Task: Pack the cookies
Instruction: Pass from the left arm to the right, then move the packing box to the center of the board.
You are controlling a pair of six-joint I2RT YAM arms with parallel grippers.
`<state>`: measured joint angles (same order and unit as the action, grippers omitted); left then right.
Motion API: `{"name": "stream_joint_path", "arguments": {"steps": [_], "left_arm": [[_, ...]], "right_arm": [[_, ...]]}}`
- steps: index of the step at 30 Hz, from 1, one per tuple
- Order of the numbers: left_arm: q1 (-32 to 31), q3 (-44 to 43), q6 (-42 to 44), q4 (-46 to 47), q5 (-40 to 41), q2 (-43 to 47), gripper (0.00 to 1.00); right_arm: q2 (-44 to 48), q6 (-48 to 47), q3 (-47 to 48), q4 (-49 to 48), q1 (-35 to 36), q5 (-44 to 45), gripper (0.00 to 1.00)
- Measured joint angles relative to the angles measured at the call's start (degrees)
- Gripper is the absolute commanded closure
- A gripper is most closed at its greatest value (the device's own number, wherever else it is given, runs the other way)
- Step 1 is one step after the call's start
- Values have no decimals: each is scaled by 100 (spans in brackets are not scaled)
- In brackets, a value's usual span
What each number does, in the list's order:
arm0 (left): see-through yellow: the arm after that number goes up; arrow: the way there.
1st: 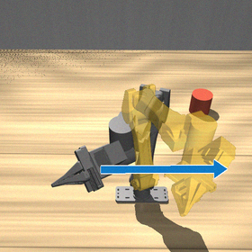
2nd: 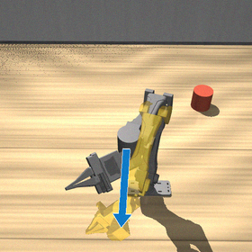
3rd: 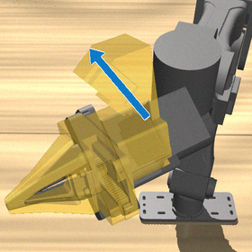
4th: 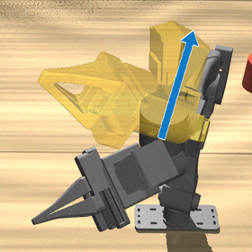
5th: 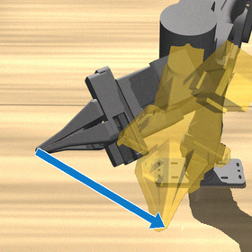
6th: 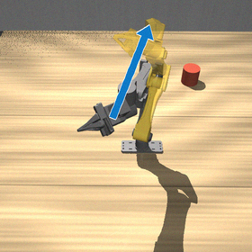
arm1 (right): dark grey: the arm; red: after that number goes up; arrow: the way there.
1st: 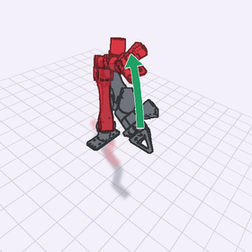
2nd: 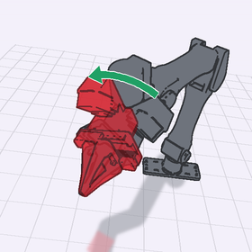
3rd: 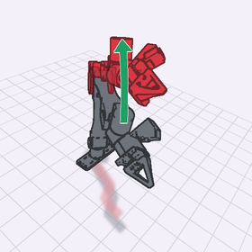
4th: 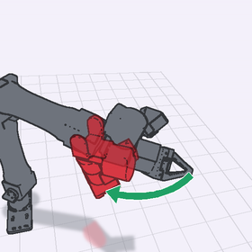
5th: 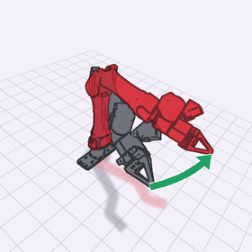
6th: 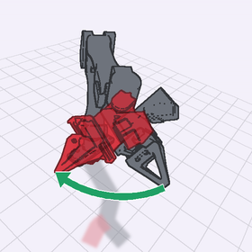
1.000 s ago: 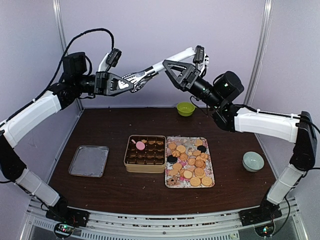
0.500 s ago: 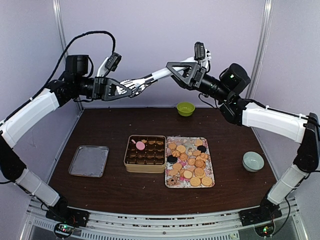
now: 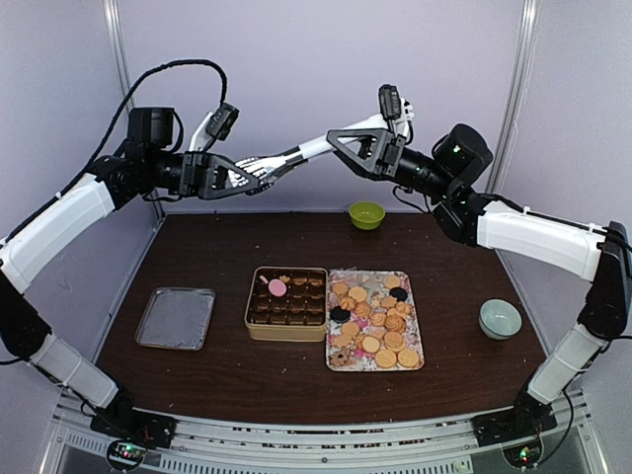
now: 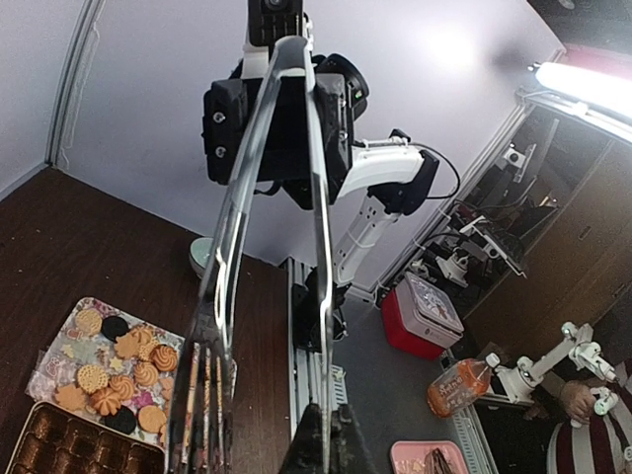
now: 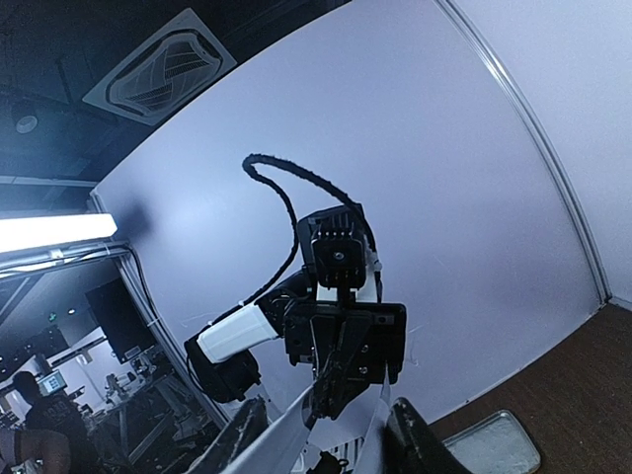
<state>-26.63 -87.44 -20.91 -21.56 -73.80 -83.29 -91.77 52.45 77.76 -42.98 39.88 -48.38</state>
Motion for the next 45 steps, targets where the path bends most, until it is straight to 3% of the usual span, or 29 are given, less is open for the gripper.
{"name": "stream_joint_path", "arguments": {"steps": [6,16,19,26,32,38,45], "left_arm": [[0,-201,649,-671,247,4,62],[96,-761,2398,-2732,2015,2,25],[247,-748,2688,-3123,2612,-9,4],[1193,-400,3008,-3571,3738,-76,2],[2061,61,3268,-3705,4795,-232,2],[2614,492,3370,-3729,5187,-221,2],[2782,684,3432,-3707,5436,-149,2]], "right_arm": [[55,-289,-17,262,0,142,69],[844,-1766,-195,1912,2,898,70],[1047,-2269,-197,2444,37,1215,70],[1016,-3274,-195,3362,334,2111,67],[168,-3930,144,3888,911,2997,67],[-769,-4457,645,4249,1534,4035,67],[-1276,-4975,1086,4341,2096,5254,65]]}}
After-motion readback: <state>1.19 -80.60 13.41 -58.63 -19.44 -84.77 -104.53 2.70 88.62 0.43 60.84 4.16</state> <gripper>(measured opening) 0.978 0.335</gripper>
